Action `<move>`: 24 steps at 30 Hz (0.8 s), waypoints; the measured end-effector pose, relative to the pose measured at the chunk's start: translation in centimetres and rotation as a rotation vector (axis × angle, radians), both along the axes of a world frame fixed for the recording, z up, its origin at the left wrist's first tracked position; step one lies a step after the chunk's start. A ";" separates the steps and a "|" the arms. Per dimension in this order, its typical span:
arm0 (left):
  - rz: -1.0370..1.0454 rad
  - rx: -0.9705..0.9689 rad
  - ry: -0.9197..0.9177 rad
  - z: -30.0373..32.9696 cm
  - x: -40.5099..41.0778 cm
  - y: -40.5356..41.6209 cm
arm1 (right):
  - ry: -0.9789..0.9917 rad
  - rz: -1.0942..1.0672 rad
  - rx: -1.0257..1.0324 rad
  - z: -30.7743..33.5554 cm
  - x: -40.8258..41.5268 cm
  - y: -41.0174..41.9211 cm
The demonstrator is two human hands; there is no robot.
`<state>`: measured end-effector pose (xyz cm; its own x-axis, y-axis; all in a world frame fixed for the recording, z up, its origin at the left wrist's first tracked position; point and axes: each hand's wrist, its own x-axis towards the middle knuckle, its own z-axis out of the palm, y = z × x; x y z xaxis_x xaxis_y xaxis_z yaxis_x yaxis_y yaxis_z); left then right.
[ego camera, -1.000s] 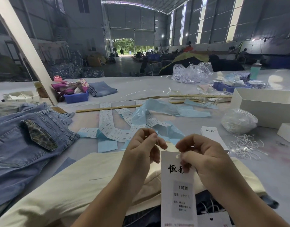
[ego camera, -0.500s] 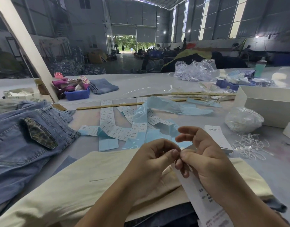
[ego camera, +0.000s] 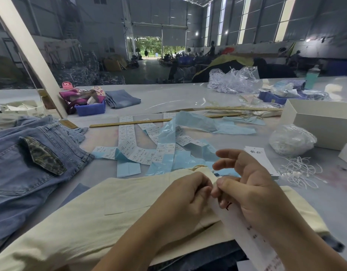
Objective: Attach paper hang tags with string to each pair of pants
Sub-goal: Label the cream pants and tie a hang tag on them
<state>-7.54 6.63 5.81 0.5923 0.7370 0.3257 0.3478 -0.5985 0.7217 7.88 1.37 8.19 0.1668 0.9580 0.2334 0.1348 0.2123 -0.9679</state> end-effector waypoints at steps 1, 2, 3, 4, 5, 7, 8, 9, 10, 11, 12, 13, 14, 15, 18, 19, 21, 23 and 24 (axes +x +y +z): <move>0.007 -0.005 -0.033 0.0 -0.1 0.0 | -0.011 -0.008 0.001 0.2 0.0 -0.1; 0.018 -0.016 -0.067 0.0 -0.2 0.0 | -0.029 -0.017 0.002 0.4 0.0 -0.3; 0.033 -0.031 -0.097 0.0 -0.3 0.0 | -0.053 -0.027 0.002 0.6 0.0 -0.5; 0.047 -0.045 -0.120 0.0 -0.4 0.0 | -0.081 -0.038 0.000 0.8 0.0 -0.7; 0.059 -0.057 -0.139 -0.1 -0.5 0.0 | -0.115 -0.048 -0.005 1.0 0.0 -0.9; 0.072 -0.077 -0.172 -0.2 -0.7 0.0 | -0.181 -0.058 -0.025 1.4 -0.2 -1.2; 0.075 -0.084 -0.184 -0.3 -0.7 0.0 | -0.206 -0.062 -0.040 1.5 -0.2 -1.4; 0.077 -0.089 -0.190 -0.3 -0.7 0.0 | -0.224 -0.072 -0.054 1.7 -0.3 -1.4; 0.077 -0.094 -0.193 -0.4 -0.7 0.0 | -0.238 -0.089 -0.064 1.8 -0.2 -1.5; 0.076 -0.099 -0.194 -0.4 -0.7 0.0 | -0.259 -0.111 -0.066 1.8 -0.1 -1.6; 0.076 -0.103 -0.196 -0.4 -0.7 0.0 | -0.292 -0.132 -0.063 1.9 -0.1 -1.6; 0.076 -0.109 -0.203 -0.4 -0.6 0.0 | -0.332 -0.142 -0.061 2.0 0.0 -1.7; 0.077 -0.120 -0.219 -0.4 -0.6 -0.1 | -0.363 -0.138 -0.061 2.2 0.0 -1.7; 0.078 -0.134 -0.241 -0.4 -0.5 -0.1 | -0.364 -0.122 -0.060 2.2 -0.1 -1.7; 0.067 -0.179 -0.312 -0.4 -0.4 -0.1 | -0.232 -0.053 -0.066 2.3 -0.2 -1.6; 0.060 -0.188 -0.328 -0.4 -0.4 -0.1 | -0.196 -0.035 -0.066 2.3 -0.3 -1.5; 0.062 -0.193 -0.362 -0.5 -0.4 -0.2 | -0.150 -0.005 -0.066 2.4 -0.4 -1.3; 0.083 -0.189 -0.405 -0.6 -0.5 -0.2 | -0.123 0.013 -0.063 2.5 -0.5 -1.0; 0.089 -0.195 -0.434 -0.6 -0.5 -0.2 | -0.120 0.018 -0.059 2.6 -0.6 -0.9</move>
<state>-8.03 6.47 5.23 0.3638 0.8505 0.3799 0.0334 -0.4195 0.9071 7.30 0.46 10.77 0.1243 0.9732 0.1935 0.2467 0.1585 -0.9560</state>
